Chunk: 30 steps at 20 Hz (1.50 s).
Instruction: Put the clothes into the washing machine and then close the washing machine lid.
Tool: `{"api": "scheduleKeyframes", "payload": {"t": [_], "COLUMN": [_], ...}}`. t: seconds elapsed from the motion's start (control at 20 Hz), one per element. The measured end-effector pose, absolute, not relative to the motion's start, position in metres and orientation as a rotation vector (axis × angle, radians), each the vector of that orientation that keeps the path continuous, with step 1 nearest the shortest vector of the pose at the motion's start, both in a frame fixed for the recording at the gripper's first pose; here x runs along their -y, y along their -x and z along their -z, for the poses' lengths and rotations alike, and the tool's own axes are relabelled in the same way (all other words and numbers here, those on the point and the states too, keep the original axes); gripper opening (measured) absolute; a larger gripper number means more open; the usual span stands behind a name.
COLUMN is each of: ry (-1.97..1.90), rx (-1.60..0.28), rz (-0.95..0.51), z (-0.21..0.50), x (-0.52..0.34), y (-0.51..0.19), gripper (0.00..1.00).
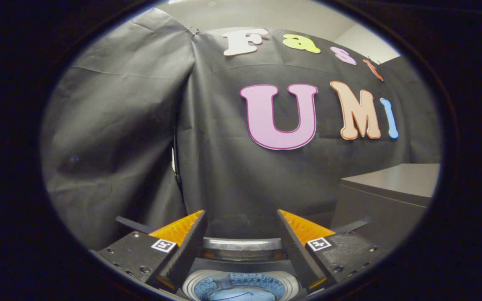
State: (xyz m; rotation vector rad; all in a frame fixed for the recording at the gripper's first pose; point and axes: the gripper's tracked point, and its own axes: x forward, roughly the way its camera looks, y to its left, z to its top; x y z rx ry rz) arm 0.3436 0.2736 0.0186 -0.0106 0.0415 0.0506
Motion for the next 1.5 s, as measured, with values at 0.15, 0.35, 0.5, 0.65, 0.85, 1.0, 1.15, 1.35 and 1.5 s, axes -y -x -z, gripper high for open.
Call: {"api": "scheduleKeyframes", "payload": {"t": [0.15, 0.35, 0.5, 0.65, 0.85, 1.0, 1.15, 1.35, 1.5], "ry": [-0.01, 0.02, 0.022, 0.008, 0.026, 0.038, 0.042, -0.009, -0.025], "rx": [-0.095, -0.111, -0.115, -0.112, -0.114, -0.127, -0.127, -0.132, -0.119], "rz": [-0.065, -0.054, -0.053, -0.052, -0.055, -0.067, -0.076, -0.076, -0.102], "z": [0.011, 0.035, 0.038, 0.034, 0.029, 0.026, 0.018, 0.008, -0.002], "x": [-0.277, -0.271, -0.268, -0.265, -0.259, -0.257, -0.255, -0.251, -0.253], "y": [-0.331, -0.316, -0.308, -0.295, -0.272, -0.25, -0.224, -0.188, -0.159], "gripper": [0.98, 0.98, 0.98, 0.98, 0.98, 0.99, 0.99, 0.98, 0.99]}}
